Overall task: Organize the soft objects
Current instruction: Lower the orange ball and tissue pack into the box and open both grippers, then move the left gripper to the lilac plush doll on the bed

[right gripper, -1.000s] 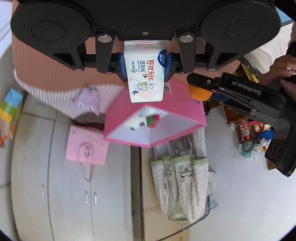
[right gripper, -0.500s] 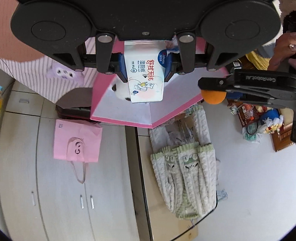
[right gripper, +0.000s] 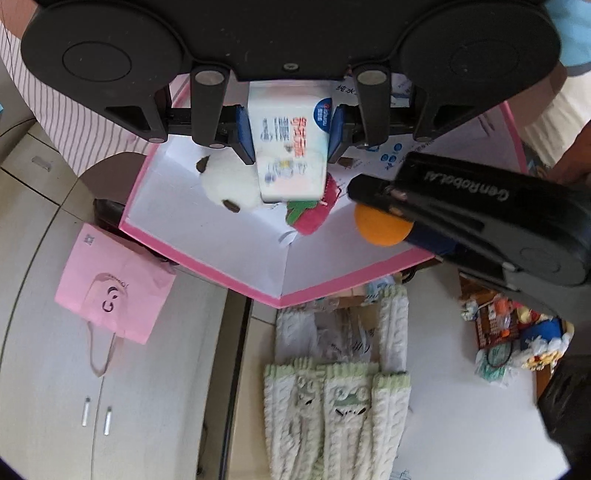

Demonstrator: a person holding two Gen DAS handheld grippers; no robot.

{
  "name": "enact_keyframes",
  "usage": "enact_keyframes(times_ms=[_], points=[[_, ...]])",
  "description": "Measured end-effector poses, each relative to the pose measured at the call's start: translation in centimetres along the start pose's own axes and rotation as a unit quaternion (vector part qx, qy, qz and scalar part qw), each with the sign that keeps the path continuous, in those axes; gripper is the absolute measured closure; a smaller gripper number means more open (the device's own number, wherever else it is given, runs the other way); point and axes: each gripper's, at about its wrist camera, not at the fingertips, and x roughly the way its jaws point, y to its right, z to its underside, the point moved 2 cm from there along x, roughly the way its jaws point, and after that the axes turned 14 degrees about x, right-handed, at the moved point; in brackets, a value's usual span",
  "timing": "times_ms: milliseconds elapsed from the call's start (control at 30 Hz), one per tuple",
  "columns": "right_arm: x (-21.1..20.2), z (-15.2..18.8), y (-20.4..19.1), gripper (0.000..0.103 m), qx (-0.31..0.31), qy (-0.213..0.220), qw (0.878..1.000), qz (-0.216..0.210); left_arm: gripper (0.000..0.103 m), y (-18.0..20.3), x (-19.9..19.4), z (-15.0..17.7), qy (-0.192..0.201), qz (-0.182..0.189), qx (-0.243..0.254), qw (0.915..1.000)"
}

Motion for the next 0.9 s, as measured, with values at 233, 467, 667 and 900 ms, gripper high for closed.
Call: enact_keyframes(times_ms=[233, 467, 667, 900], points=[[-4.6, 0.6, -1.2, 0.042, -0.017, 0.052, 0.999, 0.006, 0.043, 0.6, -2.5, 0.7, 0.049, 0.02, 0.011, 0.9985], [-9.6, 1.7, -1.5, 0.038, 0.002, 0.08, 0.997, 0.02, 0.043, 2.1, -5.6, 1.8, 0.053, 0.03, 0.037, 0.9975], [-13.1, 3.0, -1.6, 0.036, -0.001, 0.092, 0.996, 0.02, 0.042, 3.7, -9.1, 2.7, 0.069, 0.037, 0.059, 0.9952], [-16.4, 4.9, 0.0, 0.035, 0.038, 0.078, 0.996, -0.022, 0.036, 5.7, -12.8, 3.6, 0.097, 0.056, 0.07, 0.9912]])
